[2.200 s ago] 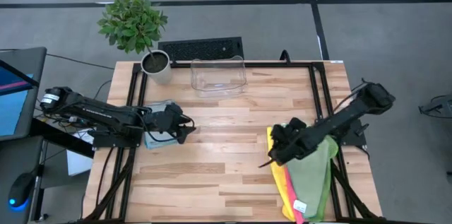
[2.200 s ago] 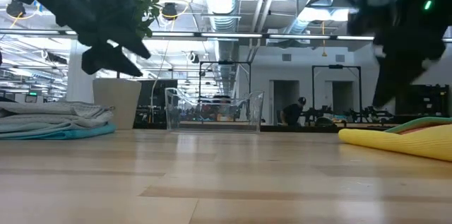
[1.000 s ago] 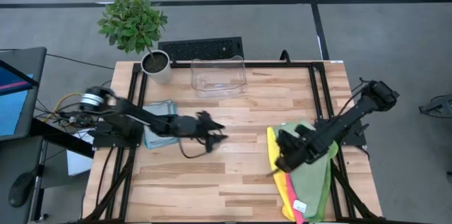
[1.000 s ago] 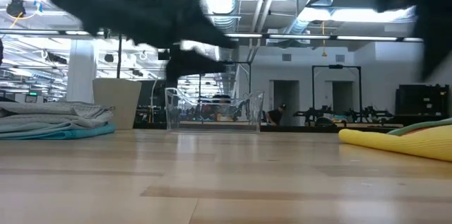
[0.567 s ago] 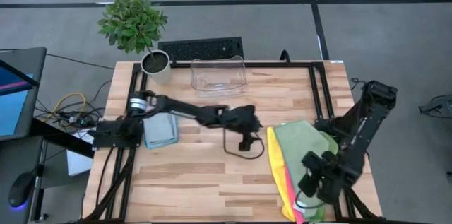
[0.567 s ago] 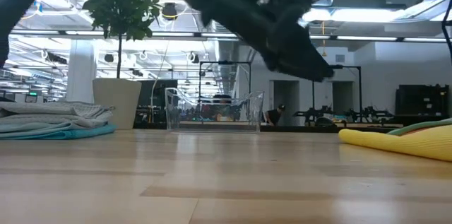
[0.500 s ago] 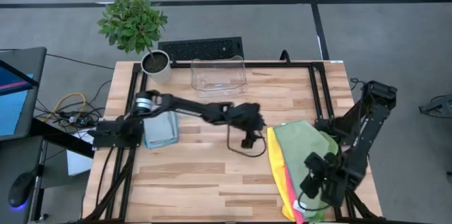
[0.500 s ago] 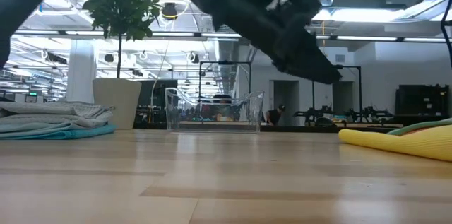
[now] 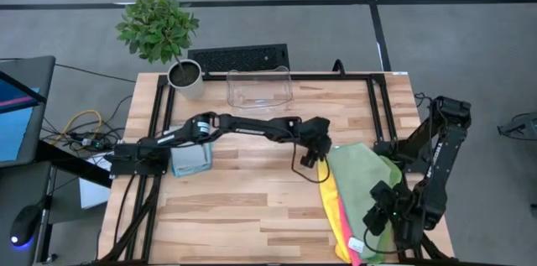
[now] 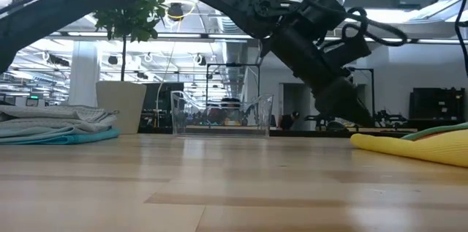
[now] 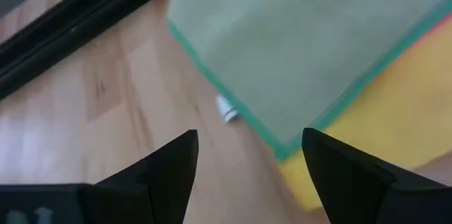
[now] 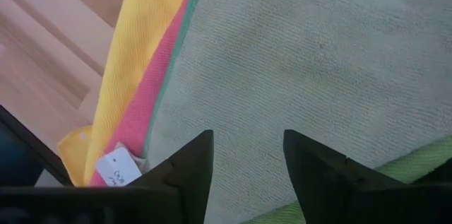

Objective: Fold microfiber towels
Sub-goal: Fold the light green microfiber cloth

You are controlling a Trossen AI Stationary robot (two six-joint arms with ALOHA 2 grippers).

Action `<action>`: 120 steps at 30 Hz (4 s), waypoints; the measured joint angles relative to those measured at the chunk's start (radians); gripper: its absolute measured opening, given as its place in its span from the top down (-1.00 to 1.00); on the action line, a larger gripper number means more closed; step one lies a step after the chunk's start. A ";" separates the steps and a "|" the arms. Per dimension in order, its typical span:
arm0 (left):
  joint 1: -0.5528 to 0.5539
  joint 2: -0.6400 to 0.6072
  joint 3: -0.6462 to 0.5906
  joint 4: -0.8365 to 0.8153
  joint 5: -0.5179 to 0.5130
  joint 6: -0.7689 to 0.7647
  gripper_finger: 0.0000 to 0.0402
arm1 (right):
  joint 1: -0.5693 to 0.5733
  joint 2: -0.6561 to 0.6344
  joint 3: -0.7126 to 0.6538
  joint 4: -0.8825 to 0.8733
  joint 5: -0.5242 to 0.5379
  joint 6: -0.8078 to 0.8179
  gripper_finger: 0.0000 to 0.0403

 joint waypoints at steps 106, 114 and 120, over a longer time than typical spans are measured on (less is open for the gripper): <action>-0.209 -0.602 -0.039 -0.517 -0.128 -0.336 -0.23 | -0.113 0.662 0.562 -0.027 -0.368 -0.289 0.19; -0.209 -0.602 -0.039 -0.517 -0.129 -0.337 -0.23 | -0.111 0.658 0.576 -0.069 -0.373 -0.340 0.69; -0.209 -0.602 -0.039 -0.544 -0.137 -0.340 -0.23 | -0.120 0.658 0.615 -0.101 -0.375 -0.426 0.87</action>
